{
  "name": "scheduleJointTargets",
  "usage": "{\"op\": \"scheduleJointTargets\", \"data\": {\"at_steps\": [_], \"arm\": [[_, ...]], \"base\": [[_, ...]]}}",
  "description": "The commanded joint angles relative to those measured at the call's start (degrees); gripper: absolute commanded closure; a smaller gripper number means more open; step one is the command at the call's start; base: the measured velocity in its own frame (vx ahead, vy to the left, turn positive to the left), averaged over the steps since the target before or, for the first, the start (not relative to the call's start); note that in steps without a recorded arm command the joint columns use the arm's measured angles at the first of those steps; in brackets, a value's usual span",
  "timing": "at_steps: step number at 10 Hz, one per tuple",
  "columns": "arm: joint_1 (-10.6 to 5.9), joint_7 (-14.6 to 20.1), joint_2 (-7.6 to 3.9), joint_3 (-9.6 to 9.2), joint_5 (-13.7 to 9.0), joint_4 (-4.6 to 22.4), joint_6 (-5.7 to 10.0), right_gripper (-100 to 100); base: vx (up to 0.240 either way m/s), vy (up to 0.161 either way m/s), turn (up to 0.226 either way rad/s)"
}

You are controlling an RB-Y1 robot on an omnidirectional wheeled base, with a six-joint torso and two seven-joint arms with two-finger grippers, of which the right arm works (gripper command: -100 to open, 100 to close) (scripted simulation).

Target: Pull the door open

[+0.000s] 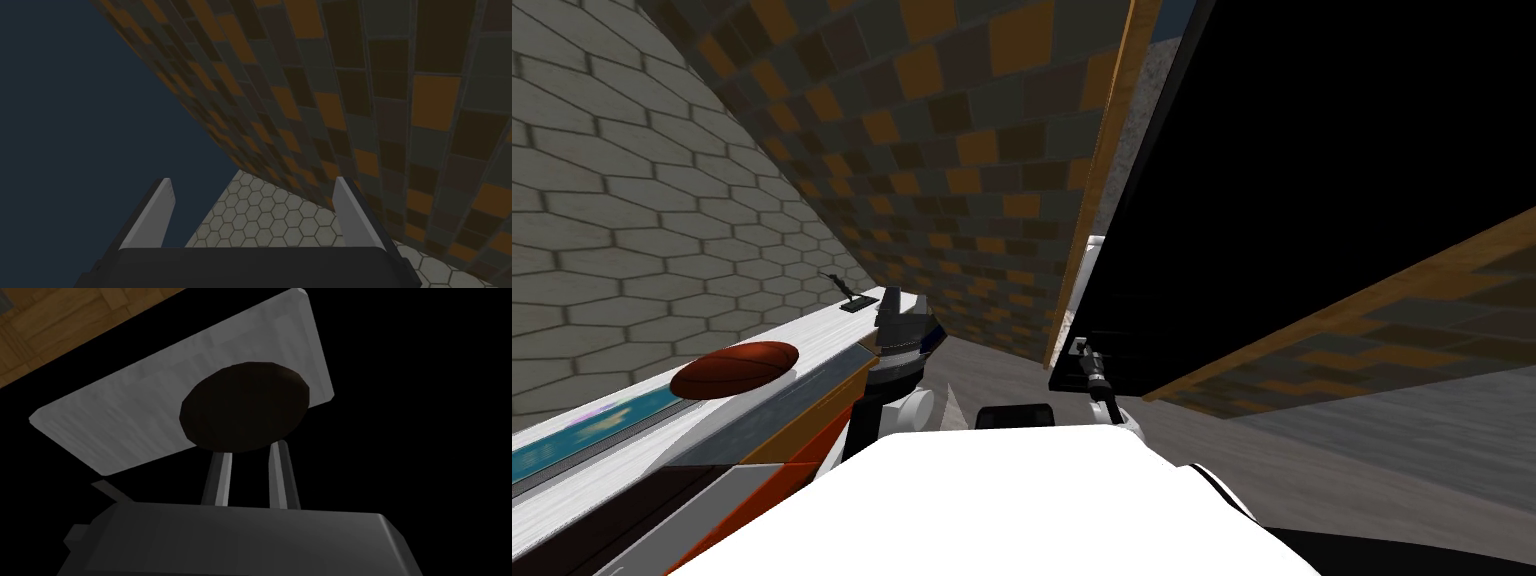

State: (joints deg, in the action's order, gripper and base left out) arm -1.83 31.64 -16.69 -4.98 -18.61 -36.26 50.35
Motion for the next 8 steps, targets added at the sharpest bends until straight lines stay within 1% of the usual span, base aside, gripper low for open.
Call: {"op": "scheduleJointTargets", "data": {"at_steps": [1,4,5,6,7,8], "arm": [[-0.06,2.1,0.34,-0.88,-0.6,0.0,0.28,-100],[0.23,6.7,0.26,-2.11,-2.5,-0.8,0.23,-100],[0.23,7.2,0.26,-2.11,-2.5,-0.8,0.23,-100],[0.36,9.0,0.23,-2.62,-3.2,-1.1,0.21,-100],[0.36,9.3,0.23,-2.62,-3.2,-1.1,0.21,-100],[0.48,11.2,0.2,-3.15,-4.0,-1.5,0.19,-100]], "base": [[-0.041,-0.036,-0.013],[-0.064,-0.011,0.014],[-0.044,0.0,0.007],[-0.036,-0.008,0.035],[-0.025,-0.008,0.013],[-0.036,-0.013,0.006]]}}
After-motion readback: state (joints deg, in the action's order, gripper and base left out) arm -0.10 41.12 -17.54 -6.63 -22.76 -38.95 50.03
